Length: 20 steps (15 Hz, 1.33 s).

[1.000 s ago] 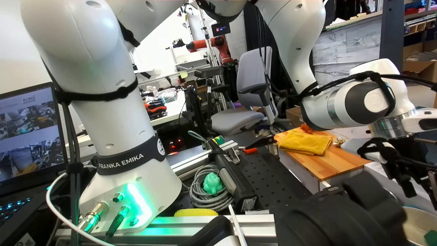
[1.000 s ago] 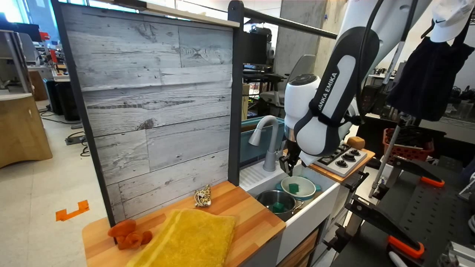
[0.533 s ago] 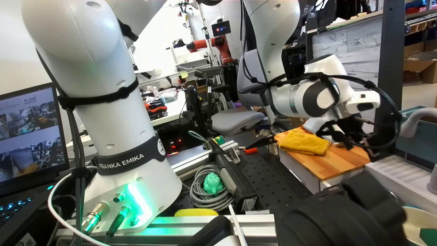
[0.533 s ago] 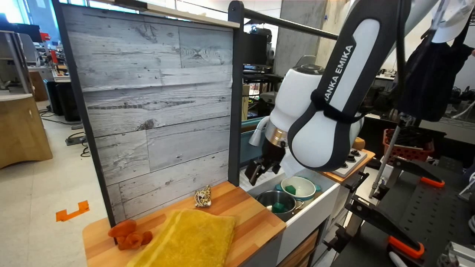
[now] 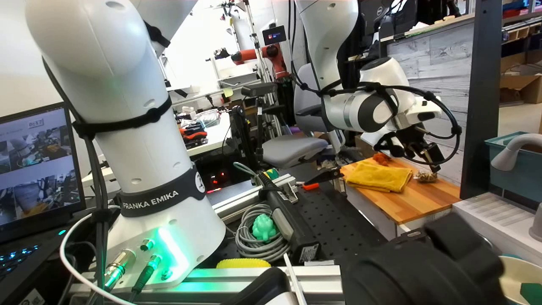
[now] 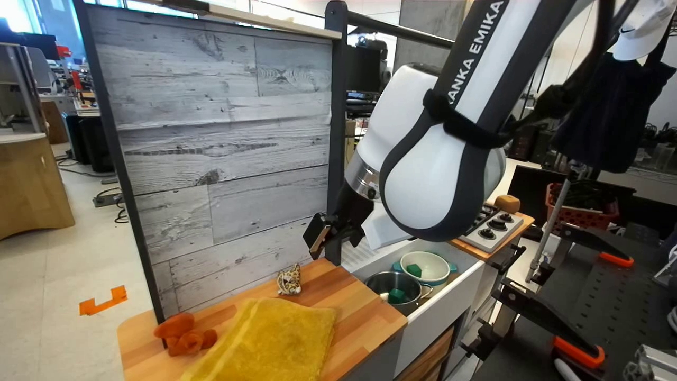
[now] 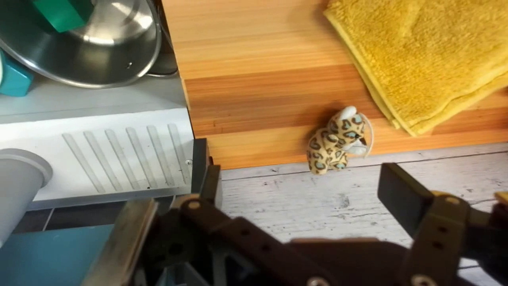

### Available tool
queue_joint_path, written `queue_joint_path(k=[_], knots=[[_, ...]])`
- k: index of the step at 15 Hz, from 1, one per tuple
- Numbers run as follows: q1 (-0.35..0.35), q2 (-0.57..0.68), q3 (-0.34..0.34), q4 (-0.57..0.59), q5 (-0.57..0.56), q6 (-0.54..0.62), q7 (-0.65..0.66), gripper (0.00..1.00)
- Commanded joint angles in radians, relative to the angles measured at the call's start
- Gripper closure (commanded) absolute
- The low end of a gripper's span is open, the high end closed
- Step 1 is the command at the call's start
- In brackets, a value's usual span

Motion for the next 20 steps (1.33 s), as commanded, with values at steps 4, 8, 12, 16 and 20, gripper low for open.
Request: queue_joint_path(k=[4, 8, 12, 16, 20], knots=[[0.075, 0.125, -0.014, 0.191, 0.081, -0.041, 0.012, 0.0], [0.189, 0.236, -0.101, 0.363, 0.158, -0.077, 0.065, 0.0], [0.306, 0.344, -0.249, 0.482, 0.201, -0.202, 0.191, 0.0], [0.321, 0.396, -0.282, 0.553, 0.173, -0.297, 0.293, 0.09], [0.306, 0.435, -0.279, 0.609, 0.155, -0.318, 0.336, 0.41]])
